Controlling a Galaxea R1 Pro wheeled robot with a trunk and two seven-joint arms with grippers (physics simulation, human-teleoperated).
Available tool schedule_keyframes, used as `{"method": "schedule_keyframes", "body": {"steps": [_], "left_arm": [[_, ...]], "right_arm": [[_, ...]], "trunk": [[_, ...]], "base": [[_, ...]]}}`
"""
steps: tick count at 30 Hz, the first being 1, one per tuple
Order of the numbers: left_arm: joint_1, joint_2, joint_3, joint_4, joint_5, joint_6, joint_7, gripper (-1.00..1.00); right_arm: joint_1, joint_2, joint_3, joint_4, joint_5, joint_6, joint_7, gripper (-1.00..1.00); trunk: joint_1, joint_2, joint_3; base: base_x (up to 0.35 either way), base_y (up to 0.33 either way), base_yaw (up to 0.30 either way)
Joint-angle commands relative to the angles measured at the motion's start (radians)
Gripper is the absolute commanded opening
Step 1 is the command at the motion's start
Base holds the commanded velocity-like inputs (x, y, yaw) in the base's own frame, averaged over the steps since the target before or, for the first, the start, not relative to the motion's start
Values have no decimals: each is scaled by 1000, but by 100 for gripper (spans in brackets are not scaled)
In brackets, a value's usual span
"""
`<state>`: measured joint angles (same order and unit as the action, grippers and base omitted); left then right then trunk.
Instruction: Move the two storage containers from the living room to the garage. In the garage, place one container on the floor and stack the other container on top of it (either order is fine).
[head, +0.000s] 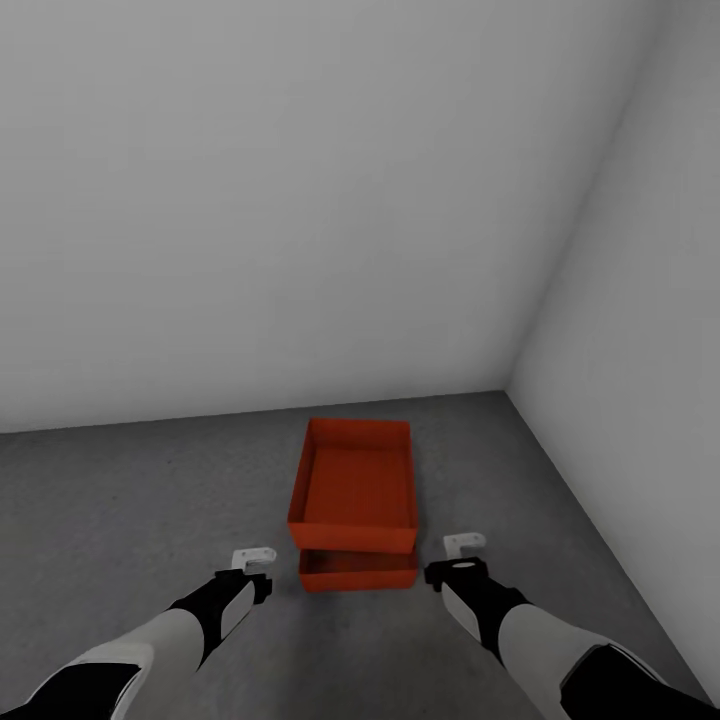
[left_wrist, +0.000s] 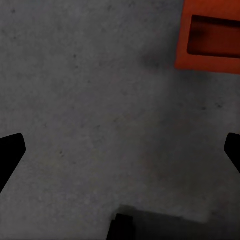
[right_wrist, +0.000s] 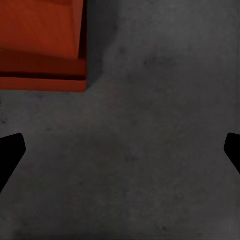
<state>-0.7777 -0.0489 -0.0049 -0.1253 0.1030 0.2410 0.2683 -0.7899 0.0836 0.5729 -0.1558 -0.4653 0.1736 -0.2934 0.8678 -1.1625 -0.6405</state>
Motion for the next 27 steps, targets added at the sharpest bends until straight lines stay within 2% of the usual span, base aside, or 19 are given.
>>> {"method": "schedule_keyframes", "body": {"steps": [1,22,27], "left_arm": [[0,0,-1,-2,11,4,5,100],[0,-2,-3,-3,10,-1,5,100],[0,-1,-2,4,11,-2,6,100]], "right_arm": [[0,1,8,-2,-6,6,-6,100],[0,-1,8,-1,-4,6,-6,100],[0,-1,9,1,-5,-15,-5,100]], "trunk": [[0,-1,-1],[0,-1,-1],[0,-1,-1]], "base": [[0,0,0],[0,0,0],[0,0,0]]}}
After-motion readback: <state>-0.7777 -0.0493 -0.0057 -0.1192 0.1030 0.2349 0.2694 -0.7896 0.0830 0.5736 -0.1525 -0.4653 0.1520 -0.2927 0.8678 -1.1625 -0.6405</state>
